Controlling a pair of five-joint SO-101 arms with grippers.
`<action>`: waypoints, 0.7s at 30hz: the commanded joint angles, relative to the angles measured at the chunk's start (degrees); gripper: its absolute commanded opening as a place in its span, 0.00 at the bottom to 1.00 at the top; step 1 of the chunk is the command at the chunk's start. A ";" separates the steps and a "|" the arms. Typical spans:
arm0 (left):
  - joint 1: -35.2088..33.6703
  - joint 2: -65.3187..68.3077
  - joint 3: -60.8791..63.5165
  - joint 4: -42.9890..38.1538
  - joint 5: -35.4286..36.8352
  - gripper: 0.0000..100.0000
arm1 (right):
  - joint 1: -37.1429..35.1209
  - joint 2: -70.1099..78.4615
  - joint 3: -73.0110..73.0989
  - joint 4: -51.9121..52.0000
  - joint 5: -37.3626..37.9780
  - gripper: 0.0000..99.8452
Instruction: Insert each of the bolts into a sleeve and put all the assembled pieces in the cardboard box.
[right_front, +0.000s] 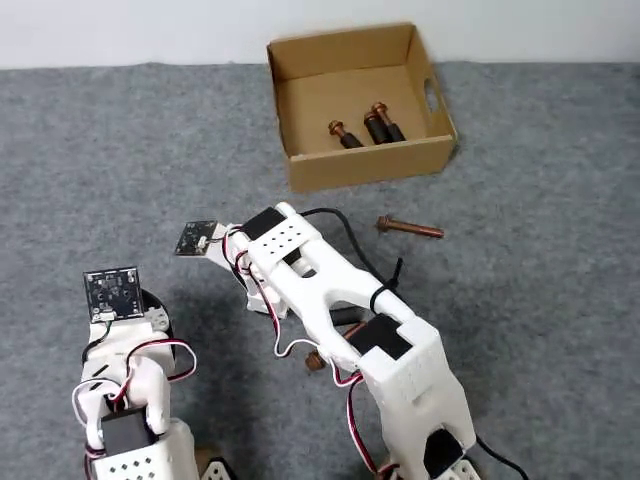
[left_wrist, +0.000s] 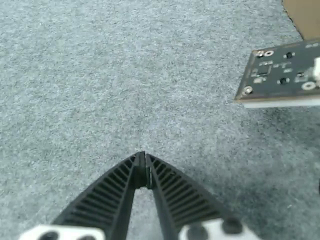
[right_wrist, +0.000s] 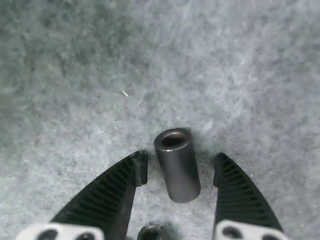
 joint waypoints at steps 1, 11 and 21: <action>-0.09 -0.26 -0.31 -1.49 -0.35 0.01 | 0.13 1.89 -3.34 0.66 0.35 0.08; -0.09 -0.18 -0.31 -1.49 -0.35 0.01 | 0.22 3.56 -15.82 14.02 0.00 0.01; 0.53 -0.18 -0.31 -1.23 -0.44 0.01 | 7.96 0.13 -23.82 27.47 -13.10 0.01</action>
